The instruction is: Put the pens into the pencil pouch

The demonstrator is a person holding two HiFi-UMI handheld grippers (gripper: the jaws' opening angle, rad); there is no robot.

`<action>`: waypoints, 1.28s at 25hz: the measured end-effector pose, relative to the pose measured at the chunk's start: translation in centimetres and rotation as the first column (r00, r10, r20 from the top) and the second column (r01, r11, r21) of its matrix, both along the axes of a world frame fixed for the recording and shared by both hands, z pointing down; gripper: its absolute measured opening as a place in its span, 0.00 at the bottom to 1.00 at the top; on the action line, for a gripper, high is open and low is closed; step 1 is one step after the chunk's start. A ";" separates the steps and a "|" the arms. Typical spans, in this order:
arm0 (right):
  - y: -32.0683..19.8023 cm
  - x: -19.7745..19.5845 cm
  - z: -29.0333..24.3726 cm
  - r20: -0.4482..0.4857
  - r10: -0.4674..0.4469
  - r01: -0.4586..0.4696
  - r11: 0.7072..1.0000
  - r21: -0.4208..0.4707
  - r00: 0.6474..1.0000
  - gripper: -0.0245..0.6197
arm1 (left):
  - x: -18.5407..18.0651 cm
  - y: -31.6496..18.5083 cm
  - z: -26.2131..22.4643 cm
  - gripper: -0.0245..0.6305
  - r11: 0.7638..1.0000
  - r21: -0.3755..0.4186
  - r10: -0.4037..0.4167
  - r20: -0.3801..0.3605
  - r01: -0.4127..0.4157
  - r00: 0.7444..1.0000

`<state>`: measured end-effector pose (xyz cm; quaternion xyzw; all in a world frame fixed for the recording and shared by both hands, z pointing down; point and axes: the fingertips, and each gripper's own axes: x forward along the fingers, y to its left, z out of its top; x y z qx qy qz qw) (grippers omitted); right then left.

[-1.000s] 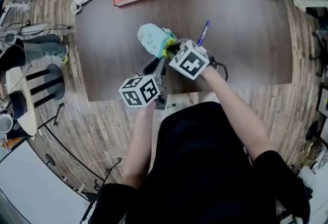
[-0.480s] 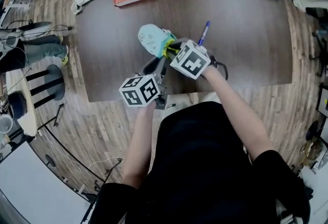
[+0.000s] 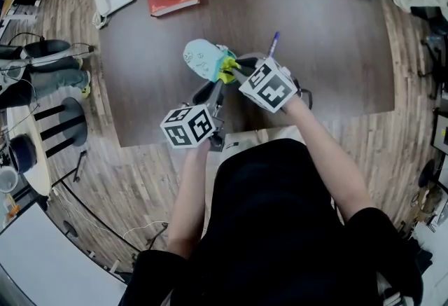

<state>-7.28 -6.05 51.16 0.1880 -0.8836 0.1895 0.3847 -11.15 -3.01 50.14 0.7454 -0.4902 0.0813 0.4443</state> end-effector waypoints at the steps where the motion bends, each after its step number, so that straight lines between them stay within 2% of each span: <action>1: -0.4 0.5 -0.2 0.006 0.025 -0.025 1.000 0.010 1.000 0.11 | 0.0 -0.1 -0.1 0.13 1.000 0.002 0.001 -0.003 -0.001 1.000; 6: -2.0 3.6 -0.8 0.025 0.139 -0.140 0.990 0.028 0.990 0.11 | 0.2 -0.5 -0.2 0.13 1.000 0.008 0.008 -0.008 -0.008 1.000; 12: -2.7 6.9 0.8 -0.005 0.234 -0.234 0.972 0.007 0.972 0.11 | 0.4 -0.8 -0.1 0.13 1.000 0.010 0.021 -0.012 -0.020 1.000; 19: -2.6 9.2 3.3 -0.054 0.301 -0.301 0.953 -0.007 0.952 0.11 | 0.6 -0.9 0.1 0.13 0.999 0.002 0.032 -0.009 -0.032 0.999; 25: -2.0 9.9 5.7 -0.087 0.331 -0.335 0.942 -0.036 0.940 0.11 | 0.7 -0.9 0.5 0.13 0.999 -0.008 0.034 -0.010 -0.034 0.999; 32: -1.9 10.6 8.3 -0.137 0.376 -0.382 0.924 -0.025 0.917 0.12 | 0.4 -0.7 1.0 0.12 0.999 -0.019 0.033 -0.013 -0.034 0.999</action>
